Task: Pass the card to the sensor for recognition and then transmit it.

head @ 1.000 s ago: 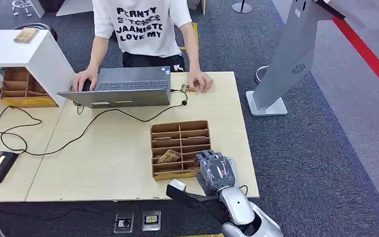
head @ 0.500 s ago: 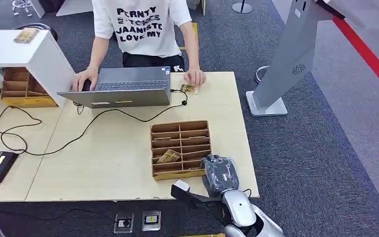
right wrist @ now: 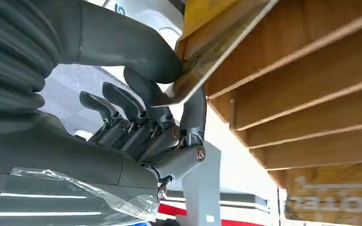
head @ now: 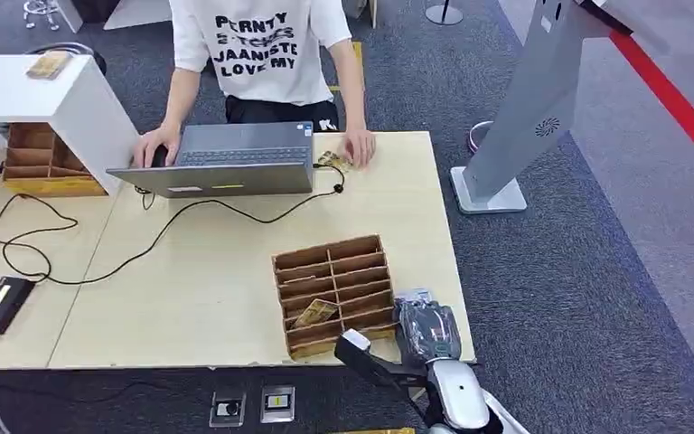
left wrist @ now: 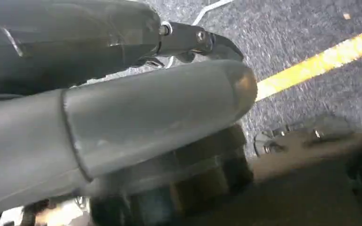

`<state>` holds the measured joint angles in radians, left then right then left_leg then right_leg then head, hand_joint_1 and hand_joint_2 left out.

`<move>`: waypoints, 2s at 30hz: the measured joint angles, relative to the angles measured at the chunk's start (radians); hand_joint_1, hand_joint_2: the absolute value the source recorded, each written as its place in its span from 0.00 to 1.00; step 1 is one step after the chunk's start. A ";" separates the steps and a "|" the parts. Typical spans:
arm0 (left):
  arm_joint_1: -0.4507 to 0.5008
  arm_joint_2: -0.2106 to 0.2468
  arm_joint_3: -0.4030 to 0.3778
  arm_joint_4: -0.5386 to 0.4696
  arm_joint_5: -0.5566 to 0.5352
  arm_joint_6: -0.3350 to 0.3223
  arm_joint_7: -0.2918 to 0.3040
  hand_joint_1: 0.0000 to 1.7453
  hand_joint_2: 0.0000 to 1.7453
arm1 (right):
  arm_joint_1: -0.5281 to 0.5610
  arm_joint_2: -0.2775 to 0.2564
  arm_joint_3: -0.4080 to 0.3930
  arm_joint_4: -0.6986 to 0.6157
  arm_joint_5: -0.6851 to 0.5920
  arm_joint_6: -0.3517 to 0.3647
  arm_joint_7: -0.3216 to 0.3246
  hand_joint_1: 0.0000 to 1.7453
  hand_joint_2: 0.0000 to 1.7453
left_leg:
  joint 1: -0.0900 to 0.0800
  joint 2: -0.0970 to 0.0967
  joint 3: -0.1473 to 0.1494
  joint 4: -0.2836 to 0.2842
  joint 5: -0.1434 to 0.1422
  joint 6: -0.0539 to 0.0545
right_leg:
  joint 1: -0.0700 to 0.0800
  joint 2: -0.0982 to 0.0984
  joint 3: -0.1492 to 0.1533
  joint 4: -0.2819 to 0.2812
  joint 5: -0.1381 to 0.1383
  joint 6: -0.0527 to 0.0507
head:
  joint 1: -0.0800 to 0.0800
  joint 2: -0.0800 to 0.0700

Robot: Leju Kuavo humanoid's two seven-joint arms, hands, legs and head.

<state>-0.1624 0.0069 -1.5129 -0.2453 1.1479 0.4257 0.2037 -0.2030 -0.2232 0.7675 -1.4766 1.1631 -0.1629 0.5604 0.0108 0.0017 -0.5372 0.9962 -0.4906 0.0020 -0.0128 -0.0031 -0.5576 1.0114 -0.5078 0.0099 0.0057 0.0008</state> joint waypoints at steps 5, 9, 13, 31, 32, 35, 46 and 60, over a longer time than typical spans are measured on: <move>0.001 -0.003 0.000 -0.008 0.000 0.000 0.000 0.00 0.00 | 0.006 -0.010 -0.004 -0.015 -0.002 0.005 -0.004 0.95 1.00 | 0.001 0.000 0.000 0.000 0.000 0.000 | 0.001 0.000 0.000 0.000 0.000 0.000 | 0.000 0.000; 0.000 -0.005 0.000 -0.013 0.001 0.000 0.000 0.00 0.00 | 0.010 -0.012 -0.013 -0.027 -0.005 0.011 -0.015 0.95 1.00 | 0.000 0.000 0.000 0.000 0.000 0.000 | 0.000 0.000 0.000 0.000 0.000 0.000 | 0.000 0.000; 0.000 -0.006 -0.001 -0.014 -0.005 0.000 0.000 0.00 0.00 | 0.011 -0.017 -0.020 -0.039 -0.005 0.017 -0.018 0.96 1.00 | 0.000 0.000 0.000 0.000 0.000 0.000 | 0.000 0.000 0.000 0.000 0.000 0.000 | 0.000 0.000; 0.001 -0.014 0.000 -0.014 -0.023 0.000 0.003 0.00 0.00 | -0.003 -0.024 -0.027 -0.079 0.004 0.022 -0.036 1.00 1.00 | 0.000 0.000 0.000 0.000 0.000 0.000 | 0.000 0.000 0.000 0.000 0.000 0.000 | 0.000 0.000; 0.001 -0.014 0.000 -0.014 -0.024 0.000 0.003 0.00 0.00 | -0.004 -0.024 -0.027 -0.082 0.003 0.021 -0.036 1.00 1.00 | 0.001 0.000 0.000 0.000 0.000 0.000 | 0.000 0.000 0.000 0.000 0.000 0.000 | 0.000 0.000; 0.001 -0.016 0.000 -0.014 -0.027 0.000 0.004 0.00 0.00 | -0.008 -0.024 -0.029 -0.092 -0.006 0.014 -0.036 1.00 1.00 | 0.001 0.000 0.000 0.000 0.000 0.000 | 0.000 0.000 0.000 0.000 0.000 0.000 | 0.000 0.000; 0.002 -0.016 0.011 -0.014 -0.034 -0.003 0.008 0.00 0.00 | -0.027 -0.029 -0.056 -0.154 -0.054 -0.058 -0.042 1.00 1.00 | 0.001 0.000 0.000 0.000 0.000 0.000 | 0.000 0.000 0.000 0.000 0.000 0.000 | 0.000 0.000; 0.004 -0.016 0.012 -0.014 -0.072 -0.004 0.010 0.00 0.00 | -0.027 -0.054 -0.090 -0.230 -0.075 -0.116 -0.031 1.00 1.00 | 0.001 0.000 0.000 0.000 0.000 0.000 | 0.000 0.000 0.000 0.000 0.000 0.000 | 0.000 0.000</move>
<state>-0.1589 -0.0092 -1.5011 -0.2598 1.0754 0.4219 0.2140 -0.2302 -0.2773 0.6772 -1.7063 1.0883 -0.2788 0.5291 0.0113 0.0017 -0.5372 0.9962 -0.4902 0.0022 -0.0123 -0.0027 -0.5577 1.0116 -0.5076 0.0101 0.0057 0.0008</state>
